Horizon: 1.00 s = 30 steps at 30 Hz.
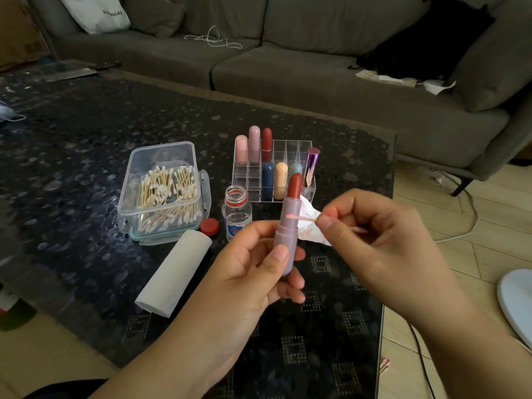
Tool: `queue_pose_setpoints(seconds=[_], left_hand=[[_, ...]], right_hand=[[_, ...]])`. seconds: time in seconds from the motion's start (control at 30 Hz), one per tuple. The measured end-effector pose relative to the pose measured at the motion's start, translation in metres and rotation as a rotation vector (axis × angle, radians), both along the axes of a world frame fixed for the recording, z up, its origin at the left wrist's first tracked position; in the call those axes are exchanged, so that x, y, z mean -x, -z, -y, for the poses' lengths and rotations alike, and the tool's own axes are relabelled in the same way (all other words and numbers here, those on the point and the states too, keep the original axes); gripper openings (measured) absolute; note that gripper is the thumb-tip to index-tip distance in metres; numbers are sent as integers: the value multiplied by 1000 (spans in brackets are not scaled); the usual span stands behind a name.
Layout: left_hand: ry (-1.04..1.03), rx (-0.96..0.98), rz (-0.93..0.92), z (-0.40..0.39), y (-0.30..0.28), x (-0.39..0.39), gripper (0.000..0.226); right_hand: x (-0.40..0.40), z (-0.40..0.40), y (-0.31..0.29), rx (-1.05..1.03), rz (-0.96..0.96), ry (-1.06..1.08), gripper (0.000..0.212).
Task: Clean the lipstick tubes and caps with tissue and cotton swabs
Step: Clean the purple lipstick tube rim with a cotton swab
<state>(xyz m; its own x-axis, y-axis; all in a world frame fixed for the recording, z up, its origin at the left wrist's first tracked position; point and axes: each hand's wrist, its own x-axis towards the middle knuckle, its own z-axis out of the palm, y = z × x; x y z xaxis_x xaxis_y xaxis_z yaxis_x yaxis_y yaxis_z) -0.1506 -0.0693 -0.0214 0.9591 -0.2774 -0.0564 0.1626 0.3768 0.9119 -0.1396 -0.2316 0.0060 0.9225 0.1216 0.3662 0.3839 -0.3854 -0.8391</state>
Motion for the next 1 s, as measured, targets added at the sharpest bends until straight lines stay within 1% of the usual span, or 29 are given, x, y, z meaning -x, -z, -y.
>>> queue_pose_setpoints(seconds=[0.1, 0.17, 0.23, 0.3, 0.43, 0.53, 0.6, 0.7, 0.77, 0.87, 1.0], left_hand=[[-15, 2, 3, 1, 2, -1, 20], [-34, 5, -11, 3, 2, -1, 21], [-43, -21, -20, 3, 2, 0, 30], [-38, -62, -3, 2, 2, 0, 35], [-33, -95, 20, 3, 1, 0, 32], [-25, -92, 23, 2, 3, 0, 24], [-10, -100, 33, 1, 3, 1, 20], [2, -105, 60, 1, 3, 2, 24], [5, -111, 77, 1, 2, 2, 26], [5, -113, 85, 2, 1, 2, 24], [15, -9, 7, 4, 0, 3, 22]], right_hand=[[0, 0, 1, 16, -47, -27, 12], [0, 1, 0, -15, -37, -20, 9], [0, 1, -1, -63, -5, -4, 9], [0, 2, -1, -68, 25, 20, 15], [-1, 1, 1, 6, 12, -6, 15], [1, -1, 1, 33, -18, -52, 11], [0, -1, 0, -15, 0, -38, 8], [0, -1, -2, -87, 49, 8, 12], [1, -1, -2, -54, 54, 12, 12], [2, -2, -1, 21, 18, -32, 12], [3, -3, 1, 51, 4, -61, 13]])
